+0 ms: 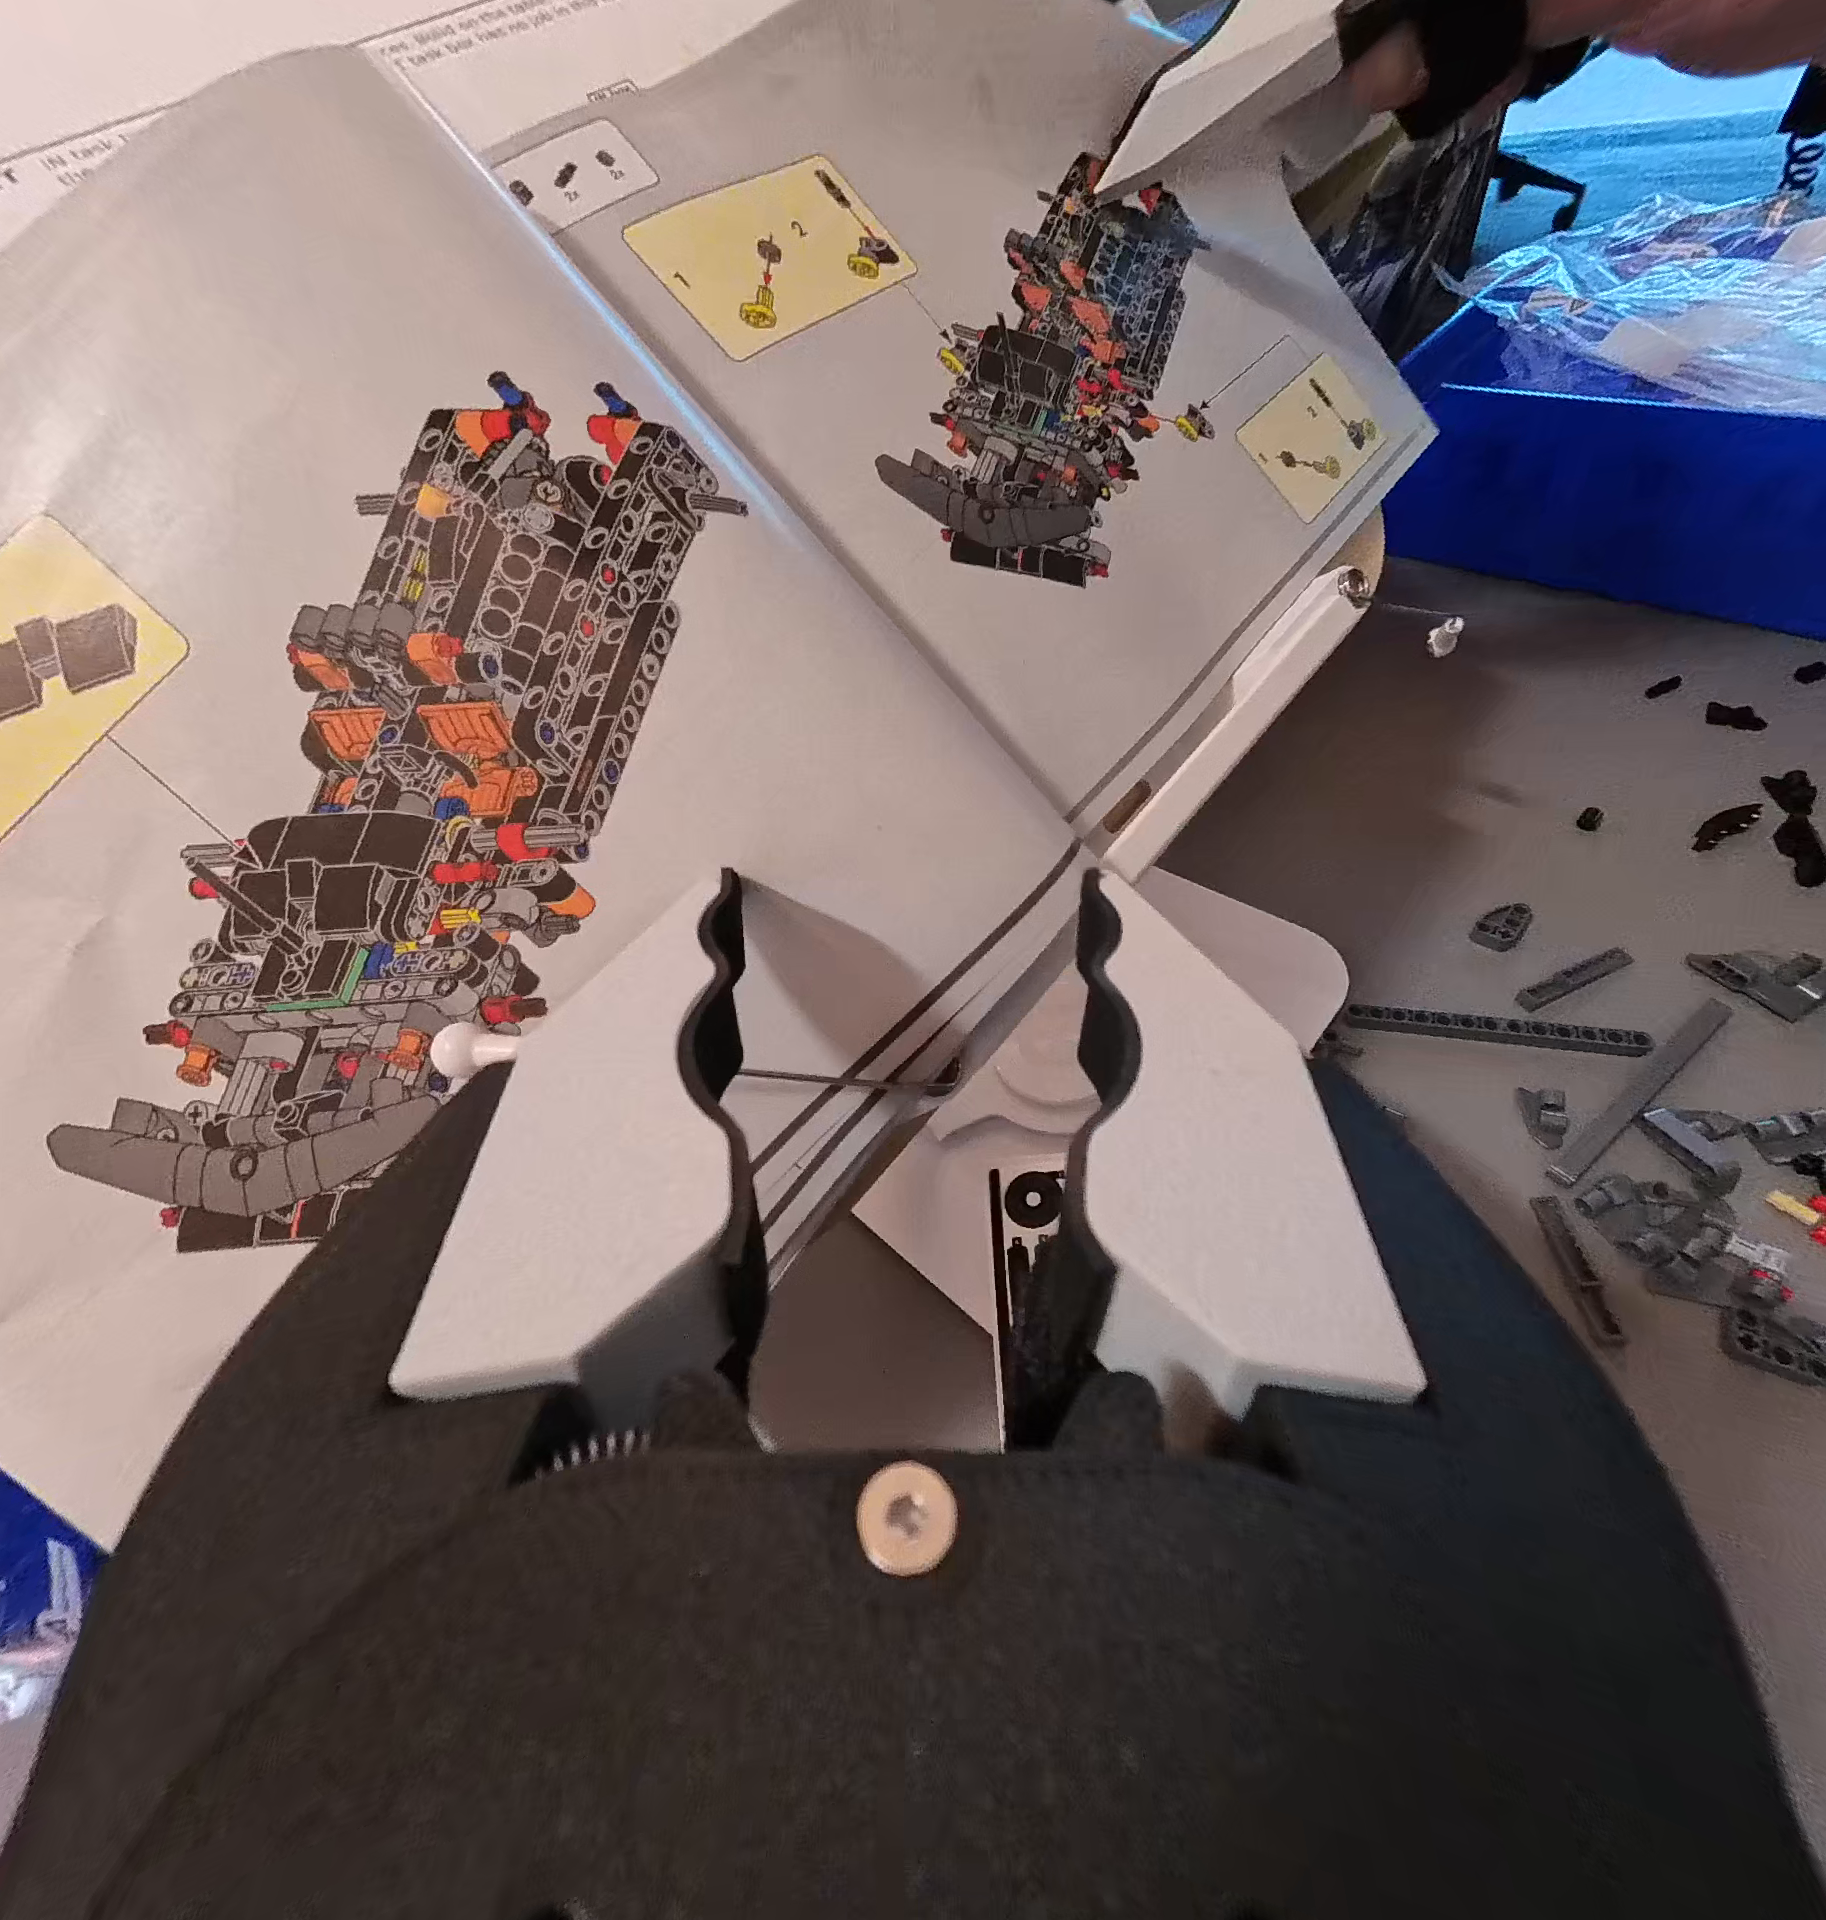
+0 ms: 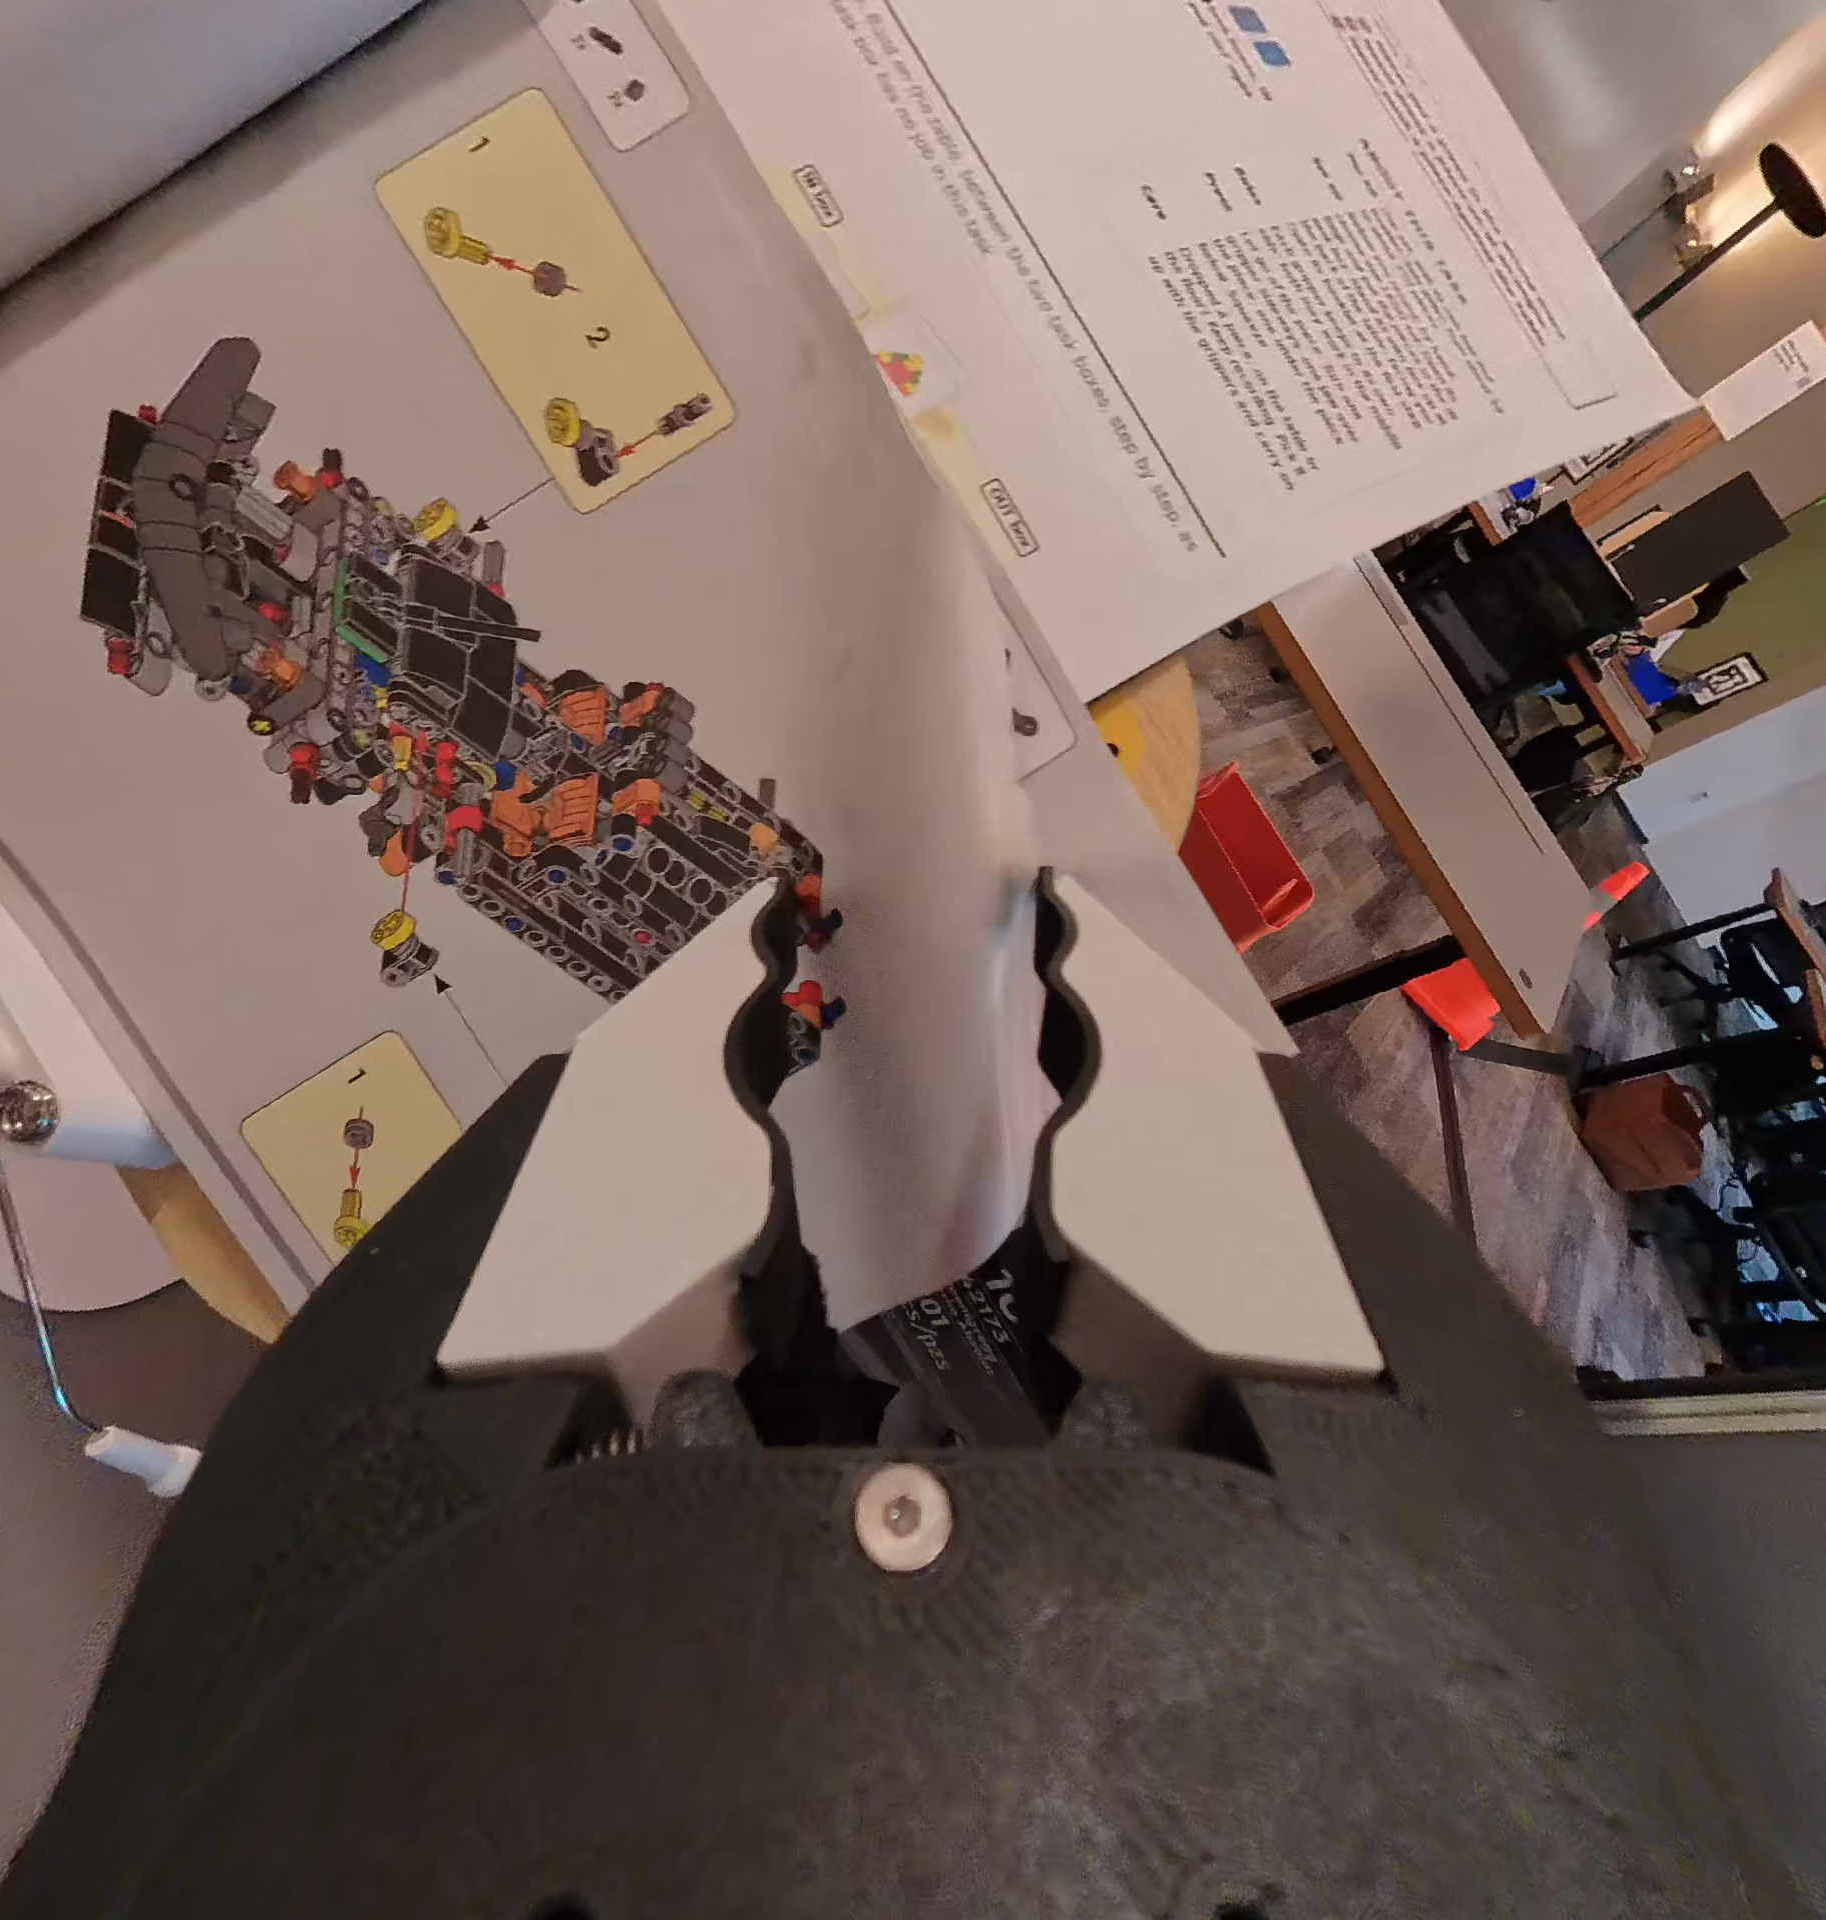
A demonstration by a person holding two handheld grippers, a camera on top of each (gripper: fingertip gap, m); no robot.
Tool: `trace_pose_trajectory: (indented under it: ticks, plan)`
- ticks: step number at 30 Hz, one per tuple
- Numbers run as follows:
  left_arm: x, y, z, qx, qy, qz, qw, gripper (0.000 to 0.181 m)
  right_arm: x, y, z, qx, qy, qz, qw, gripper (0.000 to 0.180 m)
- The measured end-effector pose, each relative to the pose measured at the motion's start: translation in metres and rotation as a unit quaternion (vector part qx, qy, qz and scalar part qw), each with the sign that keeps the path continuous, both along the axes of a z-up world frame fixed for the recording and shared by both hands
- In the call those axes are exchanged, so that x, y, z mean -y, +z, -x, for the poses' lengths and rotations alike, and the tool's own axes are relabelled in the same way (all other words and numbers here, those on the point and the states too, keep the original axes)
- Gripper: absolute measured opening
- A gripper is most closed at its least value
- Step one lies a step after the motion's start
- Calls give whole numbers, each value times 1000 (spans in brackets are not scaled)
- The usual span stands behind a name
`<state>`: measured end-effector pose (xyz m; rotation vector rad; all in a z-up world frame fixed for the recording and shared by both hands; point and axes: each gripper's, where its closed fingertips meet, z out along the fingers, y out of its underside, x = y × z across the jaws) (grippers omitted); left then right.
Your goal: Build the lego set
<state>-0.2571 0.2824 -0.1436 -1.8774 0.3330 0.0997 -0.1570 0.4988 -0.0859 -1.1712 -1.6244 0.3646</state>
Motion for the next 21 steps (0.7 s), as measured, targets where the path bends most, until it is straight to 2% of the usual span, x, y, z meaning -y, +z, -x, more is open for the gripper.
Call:
trace_pose_trajectory:
  ticks: [3,6,7,9,12,17,21]
  plan:
    - [0,0,-1,-2,1,2,1000,64,6,-3,-1,7,6,-9,1000,30]
    - [1,1,-1,-1,1,2,1000,62,22,-8,-3,24,30,-8,999,3]
    - [1,1,-1,-1,2,1,1000,62,30,-10,-4,35,42,-1,999,0]
    - [2,1,-1,-1,3,-2,1000,63,47,-11,-7,54,66,16,996,0]
    - [6,5,0,-1,7,-11,1000,64,89,-4,-9,76,124,107,984,0]
    - [16,19,-4,37,-10,-41,998,67,165,40,9,39,234,232,943,0]
    - [30,38,-30,86,-74,-69,991,78,200,57,44,19,258,267,928,0]
